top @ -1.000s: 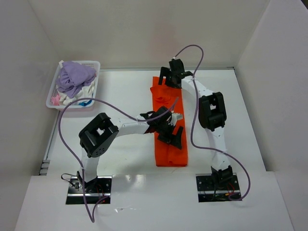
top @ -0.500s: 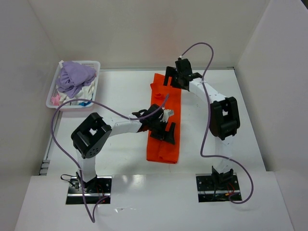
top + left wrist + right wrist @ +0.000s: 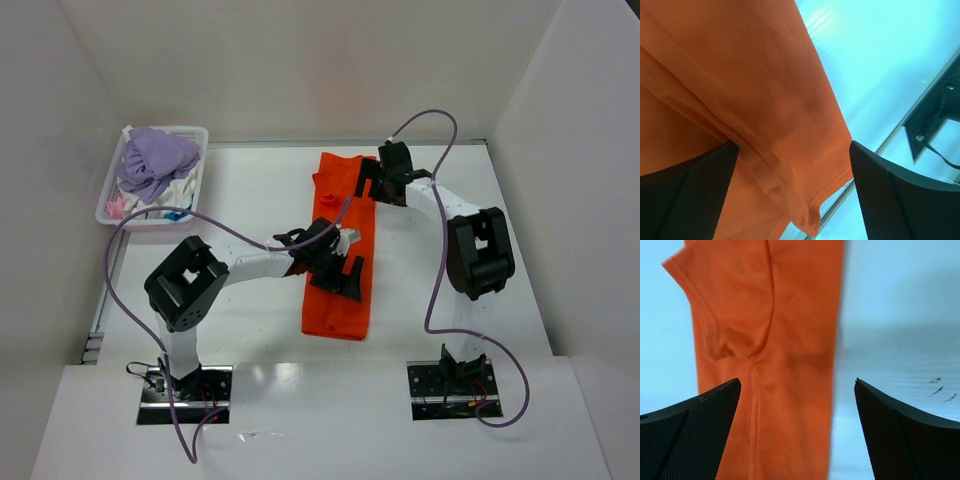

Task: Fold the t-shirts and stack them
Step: Rotate the tshirt 90 degrees

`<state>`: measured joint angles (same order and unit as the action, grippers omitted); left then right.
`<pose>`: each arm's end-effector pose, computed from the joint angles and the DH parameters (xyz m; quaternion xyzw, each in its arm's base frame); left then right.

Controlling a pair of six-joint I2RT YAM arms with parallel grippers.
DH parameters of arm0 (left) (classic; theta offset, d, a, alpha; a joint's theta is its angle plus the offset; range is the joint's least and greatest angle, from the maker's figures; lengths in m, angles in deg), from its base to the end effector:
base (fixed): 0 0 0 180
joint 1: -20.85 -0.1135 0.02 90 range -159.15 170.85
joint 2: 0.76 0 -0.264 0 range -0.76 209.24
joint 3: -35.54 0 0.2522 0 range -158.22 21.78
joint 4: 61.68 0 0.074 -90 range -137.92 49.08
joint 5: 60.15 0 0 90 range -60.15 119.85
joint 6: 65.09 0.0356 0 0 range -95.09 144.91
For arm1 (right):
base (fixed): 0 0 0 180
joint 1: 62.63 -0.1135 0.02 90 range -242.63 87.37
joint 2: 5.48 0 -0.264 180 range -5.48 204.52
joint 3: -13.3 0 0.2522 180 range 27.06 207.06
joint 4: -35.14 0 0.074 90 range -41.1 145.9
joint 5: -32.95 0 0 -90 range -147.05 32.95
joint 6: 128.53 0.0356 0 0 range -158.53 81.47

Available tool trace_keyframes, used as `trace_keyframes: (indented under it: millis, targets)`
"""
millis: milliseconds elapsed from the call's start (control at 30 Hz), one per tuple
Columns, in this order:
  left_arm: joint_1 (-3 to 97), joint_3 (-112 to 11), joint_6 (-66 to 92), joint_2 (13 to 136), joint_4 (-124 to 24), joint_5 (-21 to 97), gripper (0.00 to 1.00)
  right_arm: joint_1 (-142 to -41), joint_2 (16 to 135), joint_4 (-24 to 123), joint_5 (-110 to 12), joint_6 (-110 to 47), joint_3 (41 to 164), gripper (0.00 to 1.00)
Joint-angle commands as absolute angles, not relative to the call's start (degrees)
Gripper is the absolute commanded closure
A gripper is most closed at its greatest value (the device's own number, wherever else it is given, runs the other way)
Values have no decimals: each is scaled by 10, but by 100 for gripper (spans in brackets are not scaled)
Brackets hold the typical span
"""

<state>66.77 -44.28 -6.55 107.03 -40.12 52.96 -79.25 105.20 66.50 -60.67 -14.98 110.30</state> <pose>0.2631 -0.2918 0.1654 0.1844 0.9032 -0.3585 0.1470 0.4181 0.1225 0.2233 0.0679 0.9211 0.1038 0.3690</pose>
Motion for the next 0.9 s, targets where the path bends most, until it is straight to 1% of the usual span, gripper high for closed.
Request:
trace_keyframes:
  millis: [0, 33, 133, 367, 467, 600, 700, 867]
  targets:
    - [673, -426, -47, 1024, -339, 485, 0, -794, 1050, 625, -604, -156, 1097, 0]
    - [673, -420, -47, 989, -331, 474, 0, -794, 1064, 625, -604, -156, 1109, 0]
    - [664, -414, -47, 949, -318, 461, 0, -794, 1090, 625, -599, -161, 1134, 0]
    - [651, -410, -37, 935, -305, 461, 0, -794, 1124, 631, -582, -166, 1205, 0]
    - [651, -410, -37, 940, -300, 461, 0, -794, 1155, 637, -558, -173, 1256, 0]
    - [651, -391, -37, 938, -316, 474, 0, -806, 1227, 669, -548, -187, 1353, 0]
    - [651, -377, -31, 899, -327, 495, 0, -813, 1264, 699, -562, -193, 1408, 0]
    - [651, -366, -26, 784, -314, 480, 0, -818, 1328, 727, -598, -193, 1447, 0]
